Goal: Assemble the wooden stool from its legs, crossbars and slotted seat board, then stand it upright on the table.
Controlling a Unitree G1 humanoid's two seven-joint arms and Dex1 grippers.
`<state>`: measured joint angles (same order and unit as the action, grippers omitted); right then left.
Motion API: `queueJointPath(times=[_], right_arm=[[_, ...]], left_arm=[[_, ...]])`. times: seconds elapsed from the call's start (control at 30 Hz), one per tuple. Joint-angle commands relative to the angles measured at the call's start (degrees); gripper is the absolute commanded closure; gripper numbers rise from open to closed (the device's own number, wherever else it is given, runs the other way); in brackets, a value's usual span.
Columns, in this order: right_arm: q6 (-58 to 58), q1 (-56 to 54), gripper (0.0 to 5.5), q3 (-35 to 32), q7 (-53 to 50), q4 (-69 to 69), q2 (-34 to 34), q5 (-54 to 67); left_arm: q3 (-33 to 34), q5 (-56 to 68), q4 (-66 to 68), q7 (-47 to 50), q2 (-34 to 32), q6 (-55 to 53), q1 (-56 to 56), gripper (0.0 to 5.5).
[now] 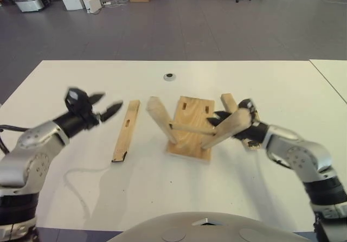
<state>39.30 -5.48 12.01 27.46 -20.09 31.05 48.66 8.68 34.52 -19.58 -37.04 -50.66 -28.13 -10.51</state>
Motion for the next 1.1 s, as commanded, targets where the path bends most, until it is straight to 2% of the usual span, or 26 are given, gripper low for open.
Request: queueJointPath(times=[0.03, 0.1, 0.2, 0.27, 0.37, 0.47, 0.57, 0.67, 0.73, 0.8, 0.9, 1.0, 1.1], right_arm=[[1.0, 0.1, 2.63, 7.2, -6.3, -5.5, -2.9, -10.5], [-1.2, -2.0, 2.63, 4.9, -6.6, -1.7, -1.7, -15.3], [-6.4, -9.5, 2.63, 1.7, -5.0, 11.4, 1.3, -23.9], [-12.3, -17.8, 2.63, 4.4, -1.9, 26.6, 2.6, -32.2], [-23.1, -27.0, 2.63, 10.6, 4.0, 47.3, 0.9, -42.9], [-31.6, -31.0, 2.63, 14.6, 15.2, 59.4, -1.0, -47.6], [-33.8, -28.7, 2.63, 13.8, 26.5, 55.1, -0.3, -45.1], [-36.0, -22.3, 2.63, 14.7, 32.5, 43.9, 7.2, -47.6], [-33.2, -16.7, 2.63, 12.8, 35.1, 31.6, 13.4, -46.4], [-30.7, -12.9, 2.63, 9.9, 35.0, 23.0, 16.6, -45.9], [-29.4, -14.6, 2.63, 5.8, 28.4, 22.8, 15.2, -48.9], [-27.7, -18.2, 2.63, 2.2, 24.6, 25.6, 12.1, -48.2], [-31.9, -23.0, 2.63, 3.8, 21.5, 34.6, 7.5, -51.5]], left_arm=[[-7.6, -9.0, -8.4, -6.0, -7.0, 0.6, -5.4, 1.57], [-9.5, -13.3, -10.5, -7.3, -8.9, 1.4, -6.6, 1.57], [-12.7, -16.7, -12.7, -7.6, -7.5, 1.9, -4.5, 1.57], [-17.7, -21.4, -11.5, -6.8, -5.0, 3.2, -0.7, 1.57], [-23.8, -26.7, -9.6, -6.8, -2.4, 4.2, 2.7, 1.57], [-30.2, -33.4, -5.8, -6.2, 1.0, 4.9, 6.4, 1.57], [-32.3, -37.4, -0.7, -3.3, 5.7, 4.2, 9.7, 1.57], [-31.0, -40.8, 11.6, 3.2, 12.6, 5.0, 18.1, 1.57], [-29.5, -42.2, 24.6, 6.4, 16.9, 9.1, 26.8, 1.57], [-29.0, -42.3, 35.2, 6.2, 19.5, 15.0, 32.0, 1.57], [-24.9, -37.9, 36.8, 1.7, 18.6, 21.1, 32.0, 1.57], [-16.7, -31.4, 29.6, -3.1, 13.8, 21.4, 28.7, 1.57], [-12.7, -29.3, 23.2, -7.6, 8.3, 19.5, 23.7, 1.57]])
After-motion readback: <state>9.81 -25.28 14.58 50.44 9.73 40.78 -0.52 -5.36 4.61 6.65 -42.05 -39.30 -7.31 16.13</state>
